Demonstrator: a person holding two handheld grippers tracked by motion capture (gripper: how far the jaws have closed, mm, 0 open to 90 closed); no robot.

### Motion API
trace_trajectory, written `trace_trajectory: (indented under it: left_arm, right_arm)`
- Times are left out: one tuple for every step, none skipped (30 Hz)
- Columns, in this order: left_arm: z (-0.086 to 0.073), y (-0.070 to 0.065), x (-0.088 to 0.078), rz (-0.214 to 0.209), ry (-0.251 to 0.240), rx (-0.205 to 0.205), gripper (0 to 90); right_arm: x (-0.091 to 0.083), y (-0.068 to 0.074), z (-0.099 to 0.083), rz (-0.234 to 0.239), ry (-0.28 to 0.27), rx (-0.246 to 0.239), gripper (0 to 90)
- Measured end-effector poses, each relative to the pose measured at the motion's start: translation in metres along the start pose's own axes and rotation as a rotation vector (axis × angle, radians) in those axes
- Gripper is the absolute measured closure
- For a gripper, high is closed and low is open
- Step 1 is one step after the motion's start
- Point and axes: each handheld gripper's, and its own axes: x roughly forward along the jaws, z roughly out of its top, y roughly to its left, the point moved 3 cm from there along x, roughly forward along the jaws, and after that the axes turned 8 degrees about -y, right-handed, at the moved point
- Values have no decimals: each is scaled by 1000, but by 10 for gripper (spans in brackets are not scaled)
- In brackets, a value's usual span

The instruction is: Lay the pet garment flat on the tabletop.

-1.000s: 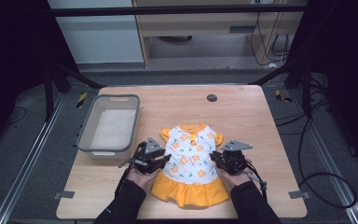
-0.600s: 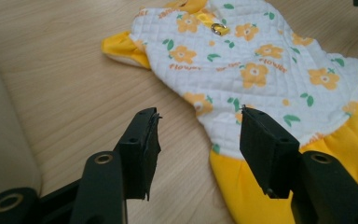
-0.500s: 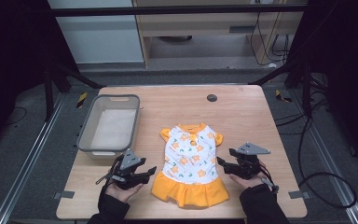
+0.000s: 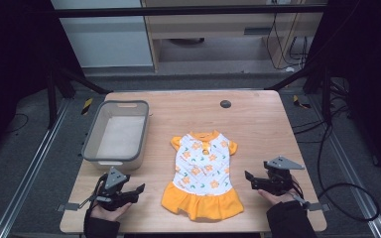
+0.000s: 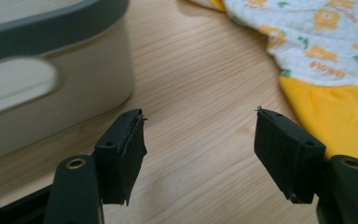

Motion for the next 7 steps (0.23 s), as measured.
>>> trace_trajectory:
  left_arm:
    - [-2, 2, -2, 5, 2, -4, 322]
    - [-3, 5, -3, 11, -6, -5, 318]
    - [-4, 7, -5, 18, -6, -11, 312]
    - [-5, 8, -6, 21, -8, -15, 305]
    - [-5, 9, -8, 23, -9, -15, 301]
    - [-6, 11, -9, 28, -13, -17, 298]
    - [-7, 12, -10, 33, -13, -21, 297]
  right_arm:
    - [-1, -3, -1, -9, 5, 4, 157]
    - [-2, -5, -2, -17, 5, 12, 154]
    - [-2, -8, -3, -26, 3, 11, 151]
    - [-3, -10, -3, -33, 4, 20, 150]
    - [-3, -12, -4, -41, 5, 22, 148]
    - [-4, -14, -4, -47, 5, 22, 147]
    - [-4, -16, -5, -54, 5, 18, 146]
